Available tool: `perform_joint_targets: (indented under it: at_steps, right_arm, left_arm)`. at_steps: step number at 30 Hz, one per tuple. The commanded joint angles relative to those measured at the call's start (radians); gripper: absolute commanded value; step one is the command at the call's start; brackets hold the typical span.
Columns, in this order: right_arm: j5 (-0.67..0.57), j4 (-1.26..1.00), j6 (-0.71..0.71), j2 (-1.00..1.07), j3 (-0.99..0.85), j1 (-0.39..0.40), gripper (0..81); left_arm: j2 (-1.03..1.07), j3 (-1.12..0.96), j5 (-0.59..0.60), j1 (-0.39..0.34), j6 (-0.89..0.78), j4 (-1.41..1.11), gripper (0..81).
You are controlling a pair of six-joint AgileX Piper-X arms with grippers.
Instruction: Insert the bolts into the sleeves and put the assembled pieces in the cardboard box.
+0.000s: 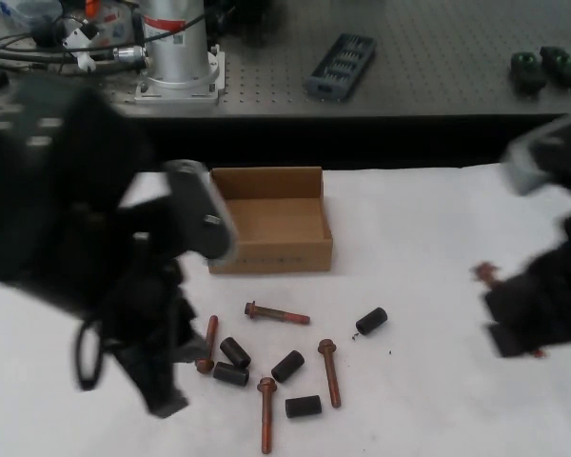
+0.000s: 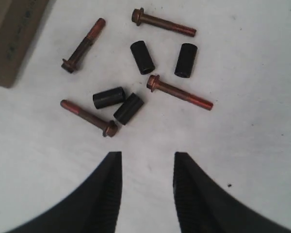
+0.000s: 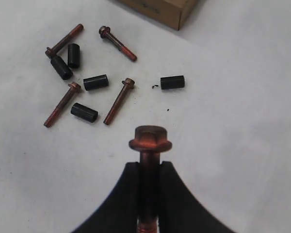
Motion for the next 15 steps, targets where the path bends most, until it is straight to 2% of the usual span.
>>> perform_joint_targets:
  at_steps: [1, 4, 6, 15]
  right_arm:
    - [-0.006, 0.030, 0.026, -0.104, 0.038, -0.024, 2.9]
    - [-0.006, 0.081, 0.033, -0.205, 0.080, -0.042, 2.9]
    - [-0.006, 0.117, 0.033, -0.268, 0.102, -0.052, 2.9]
    - [0.017, 0.261, 0.053, -0.424, 0.126, -0.063, 2.9]
  left_arm:
    - [0.081, -0.062, -0.047, -0.032, 0.068, 0.012, 26.0]
    - [0.160, -0.130, -0.063, -0.049, 0.120, 0.039, 26.0]
    - [0.210, -0.169, -0.131, -0.060, 0.150, 0.041, 26.0]
    - [0.373, -0.230, -0.135, -0.060, 0.301, 0.039, 26.0]
